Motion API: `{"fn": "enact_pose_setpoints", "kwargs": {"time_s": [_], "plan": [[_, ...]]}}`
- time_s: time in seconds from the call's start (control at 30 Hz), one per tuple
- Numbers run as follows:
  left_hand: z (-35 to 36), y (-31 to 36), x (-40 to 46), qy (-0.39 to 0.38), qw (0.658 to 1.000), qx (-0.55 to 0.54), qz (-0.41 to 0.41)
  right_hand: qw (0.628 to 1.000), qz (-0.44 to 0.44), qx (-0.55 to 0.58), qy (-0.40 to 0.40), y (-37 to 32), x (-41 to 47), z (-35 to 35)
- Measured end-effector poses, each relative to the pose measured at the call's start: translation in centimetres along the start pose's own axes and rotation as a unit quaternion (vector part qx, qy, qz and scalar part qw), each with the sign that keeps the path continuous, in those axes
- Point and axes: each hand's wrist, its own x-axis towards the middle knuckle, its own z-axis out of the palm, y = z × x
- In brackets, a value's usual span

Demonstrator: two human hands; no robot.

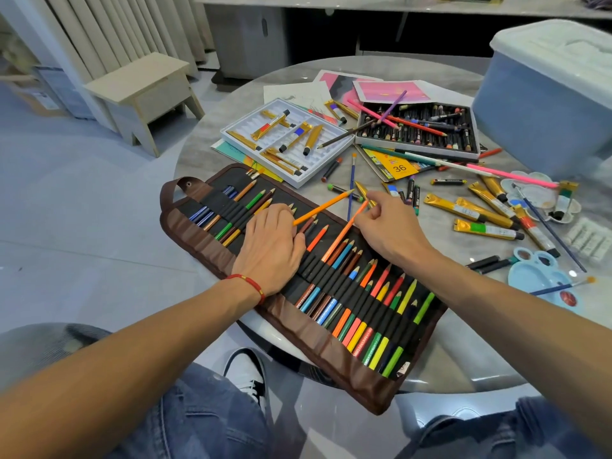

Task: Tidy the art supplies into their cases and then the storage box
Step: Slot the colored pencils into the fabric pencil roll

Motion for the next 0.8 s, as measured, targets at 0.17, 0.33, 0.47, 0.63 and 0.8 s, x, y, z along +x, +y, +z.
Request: {"fn": "enact_pose_setpoints", "kwargs": {"time_s": [0.17, 0.33, 0.47, 0.63, 0.8], "plan": [[0.0, 0.0, 0.0, 0.004, 1.000, -0.008, -0.002, 1.000, 0.002, -0.010, -0.028, -0.1, 0.2, -0.8], [0.0, 0.0, 0.0, 0.004, 1.000, -0.007, 0.003, 0.998, 0.031, 0.013, -0.062, -0.1, -0.5, 0.0], [0.0, 0.1, 0.0, 0.004, 1.000, -0.010, 0.002, 1.000, 0.026, -0.013, -0.007, -0.5, -1.5, 0.9], [0.0, 0.1, 0.0, 0.007, 1.000, -0.013, -0.001, 0.999, 0.017, -0.032, 0.005, -0.9, -2.7, 1.6], [0.0, 0.0, 0.0, 0.014, 1.000, -0.013, 0.002, 0.997, 0.001, -0.064, 0.030, -0.8, -3.1, 2.0]]}}
